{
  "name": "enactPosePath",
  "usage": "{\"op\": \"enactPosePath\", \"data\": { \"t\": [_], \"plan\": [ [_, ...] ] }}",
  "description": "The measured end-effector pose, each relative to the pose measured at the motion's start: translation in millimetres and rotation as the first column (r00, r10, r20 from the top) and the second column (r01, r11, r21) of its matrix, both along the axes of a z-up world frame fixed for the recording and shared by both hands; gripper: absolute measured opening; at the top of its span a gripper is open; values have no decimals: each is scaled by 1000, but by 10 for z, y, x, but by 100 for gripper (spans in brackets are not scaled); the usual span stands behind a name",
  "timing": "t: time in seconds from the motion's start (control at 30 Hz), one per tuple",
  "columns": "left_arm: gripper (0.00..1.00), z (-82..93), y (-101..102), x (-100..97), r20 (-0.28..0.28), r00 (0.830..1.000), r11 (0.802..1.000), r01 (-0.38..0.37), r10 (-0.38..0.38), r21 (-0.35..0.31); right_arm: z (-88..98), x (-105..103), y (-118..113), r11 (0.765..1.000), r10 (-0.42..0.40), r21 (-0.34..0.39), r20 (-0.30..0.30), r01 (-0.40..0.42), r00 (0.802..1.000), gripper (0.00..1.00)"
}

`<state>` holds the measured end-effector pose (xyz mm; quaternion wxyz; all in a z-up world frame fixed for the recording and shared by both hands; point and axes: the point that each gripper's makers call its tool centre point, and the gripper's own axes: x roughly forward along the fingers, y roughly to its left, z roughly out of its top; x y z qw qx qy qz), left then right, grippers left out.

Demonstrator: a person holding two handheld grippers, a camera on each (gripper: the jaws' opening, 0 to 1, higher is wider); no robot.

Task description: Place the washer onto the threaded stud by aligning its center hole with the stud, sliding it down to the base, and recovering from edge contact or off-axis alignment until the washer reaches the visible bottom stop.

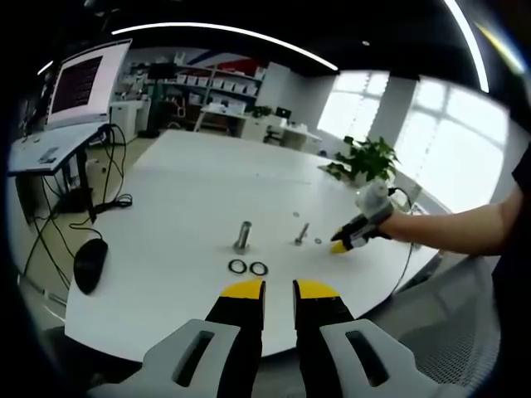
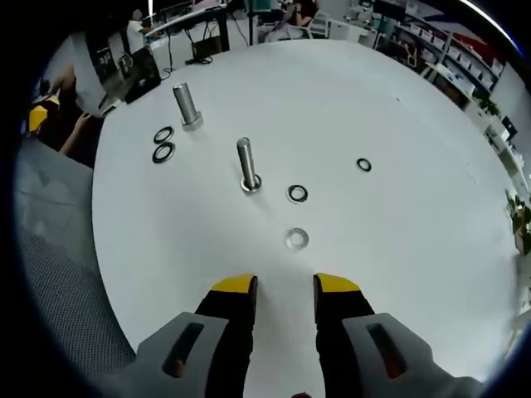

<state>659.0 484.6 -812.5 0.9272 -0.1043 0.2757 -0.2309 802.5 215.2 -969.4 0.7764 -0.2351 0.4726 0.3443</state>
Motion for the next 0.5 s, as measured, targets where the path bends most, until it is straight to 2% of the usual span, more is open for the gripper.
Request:
{"op": "enactPosePath", "data": {
  "t": [0.2, 0.5],
  "plan": [
    [11, -6, 4, -1, -3, 1000, 1000, 0, 0, 1, -41, 9, 14, 999, 37, -16, -73, -38, 997, 29],
    [11, -7, 8, 4, -5, 1000, 1000, -3, 3, 1, -43, 66, -33, 991, 97, -76, -131, -108, 987, 30]
  ]
}}
